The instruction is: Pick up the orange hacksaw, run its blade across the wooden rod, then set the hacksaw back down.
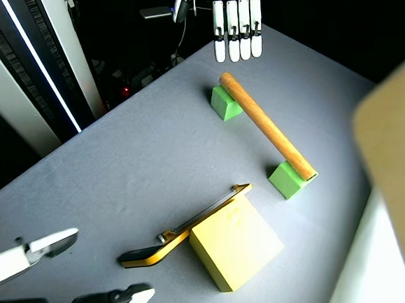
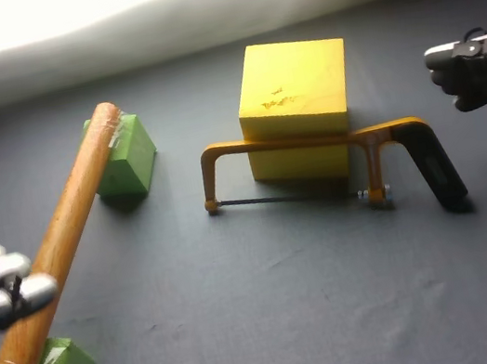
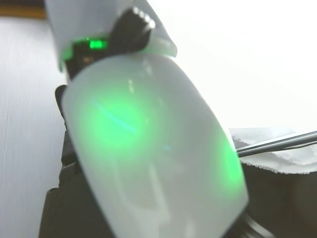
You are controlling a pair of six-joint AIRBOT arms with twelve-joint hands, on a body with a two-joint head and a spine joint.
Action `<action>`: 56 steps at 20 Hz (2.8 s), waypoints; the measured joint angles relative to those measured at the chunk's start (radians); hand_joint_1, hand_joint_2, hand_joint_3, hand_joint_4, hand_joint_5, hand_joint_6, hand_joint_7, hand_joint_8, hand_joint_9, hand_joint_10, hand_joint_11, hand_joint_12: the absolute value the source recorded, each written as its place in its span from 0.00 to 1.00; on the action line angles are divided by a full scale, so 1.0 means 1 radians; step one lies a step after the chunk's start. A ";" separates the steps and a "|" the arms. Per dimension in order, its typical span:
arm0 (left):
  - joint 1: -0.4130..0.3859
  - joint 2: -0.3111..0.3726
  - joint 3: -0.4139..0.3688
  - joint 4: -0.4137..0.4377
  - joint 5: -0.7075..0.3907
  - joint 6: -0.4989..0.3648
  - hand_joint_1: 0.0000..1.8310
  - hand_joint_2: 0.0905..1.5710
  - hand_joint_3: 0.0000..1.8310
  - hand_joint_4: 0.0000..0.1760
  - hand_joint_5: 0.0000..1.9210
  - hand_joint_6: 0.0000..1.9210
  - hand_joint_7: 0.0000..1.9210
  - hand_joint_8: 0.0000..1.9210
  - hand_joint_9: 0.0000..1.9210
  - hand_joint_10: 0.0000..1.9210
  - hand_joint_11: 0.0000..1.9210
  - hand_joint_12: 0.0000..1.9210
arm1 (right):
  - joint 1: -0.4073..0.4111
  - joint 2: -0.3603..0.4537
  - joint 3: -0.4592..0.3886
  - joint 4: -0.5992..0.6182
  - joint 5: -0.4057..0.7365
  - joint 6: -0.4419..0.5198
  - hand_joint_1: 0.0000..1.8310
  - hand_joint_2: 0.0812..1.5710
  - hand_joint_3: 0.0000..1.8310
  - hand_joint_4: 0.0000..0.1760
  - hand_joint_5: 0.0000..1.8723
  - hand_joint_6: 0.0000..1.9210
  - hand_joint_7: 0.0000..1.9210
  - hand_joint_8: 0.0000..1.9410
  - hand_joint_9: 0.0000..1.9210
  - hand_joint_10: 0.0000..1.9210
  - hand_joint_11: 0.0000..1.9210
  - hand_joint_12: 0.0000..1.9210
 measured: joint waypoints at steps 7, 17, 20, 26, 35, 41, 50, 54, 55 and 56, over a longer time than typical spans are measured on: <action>0.054 -0.100 0.035 -0.002 0.088 0.006 0.00 0.74 0.00 0.00 0.00 0.00 0.00 0.00 0.00 0.00 0.00 0.00 | -0.034 -0.054 0.011 0.168 0.000 -0.078 0.59 0.64 0.00 0.00 0.08 0.00 0.08 0.00 0.07 0.00 0.00 0.36; 0.058 -0.170 0.114 -0.006 0.153 0.013 0.00 0.73 0.00 0.00 0.01 0.00 0.00 0.00 0.00 0.00 0.00 0.00 | -0.038 -0.121 0.010 0.188 -0.005 -0.138 0.58 0.67 0.00 0.00 0.11 0.00 0.11 0.00 0.10 0.01 0.00 0.44; 0.067 -0.182 0.120 -0.003 0.154 0.013 0.00 0.74 0.00 0.00 0.01 0.00 0.01 0.00 0.00 0.00 0.00 0.00 | -0.035 -0.136 0.010 0.208 -0.017 -0.139 0.57 0.65 0.00 0.00 0.11 0.00 0.12 0.00 0.11 0.00 0.00 0.45; 0.117 -0.190 0.118 0.042 0.114 0.015 0.00 0.75 0.00 0.00 0.00 0.00 0.00 0.00 0.00 0.00 0.00 0.00 | -0.036 -0.163 -0.004 0.335 -0.053 -0.208 0.57 0.65 0.00 0.00 0.12 0.00 0.12 0.00 0.11 0.00 0.00 0.44; 0.121 -0.196 0.125 0.040 0.098 0.014 0.00 0.74 0.00 0.00 0.01 0.00 0.01 0.00 0.00 0.00 0.00 0.00 | -0.005 -0.205 -0.005 0.385 -0.097 -0.265 0.56 0.67 0.00 0.00 0.11 0.00 0.10 0.00 0.10 0.00 0.00 0.42; 0.121 -0.196 0.120 0.040 0.097 0.014 0.00 0.75 0.00 0.00 0.01 0.00 0.01 0.00 0.00 0.00 0.00 0.00 | 0.016 -0.227 -0.004 0.404 -0.125 -0.304 0.53 0.69 0.00 0.00 0.10 0.00 0.09 0.00 0.09 0.00 0.00 0.41; 0.122 -0.196 0.111 0.039 0.097 0.014 0.00 0.74 0.00 0.00 0.01 0.00 0.01 0.00 0.00 0.00 0.00 0.00 | 0.048 -0.253 -0.006 0.444 -0.152 -0.359 0.54 0.67 0.00 0.00 0.11 0.00 0.10 0.00 0.11 0.00 0.00 0.41; 0.123 -0.196 0.111 0.039 0.097 0.014 0.00 0.75 0.00 0.00 0.01 0.00 0.01 0.00 0.00 0.00 0.00 0.00 | 0.053 -0.256 -0.006 0.467 -0.160 -0.382 0.54 0.68 0.00 0.00 0.12 0.01 0.12 0.01 0.12 0.01 0.00 0.43; 0.122 -0.196 0.111 0.039 0.096 0.014 0.00 0.75 0.00 0.00 0.01 0.00 0.01 0.00 0.00 0.00 0.00 0.00 | 0.053 -0.259 -0.008 0.481 -0.158 -0.396 0.54 0.68 0.00 0.00 0.14 0.01 0.14 0.00 0.14 0.01 0.00 0.47; 0.122 -0.196 0.111 0.039 0.097 0.014 0.00 0.75 0.00 0.00 0.01 0.00 0.01 0.00 0.00 0.00 0.01 0.00 | 0.053 -0.262 -0.008 0.494 -0.157 -0.402 0.57 0.70 0.00 0.00 0.21 0.01 0.20 0.01 0.19 0.01 0.02 0.58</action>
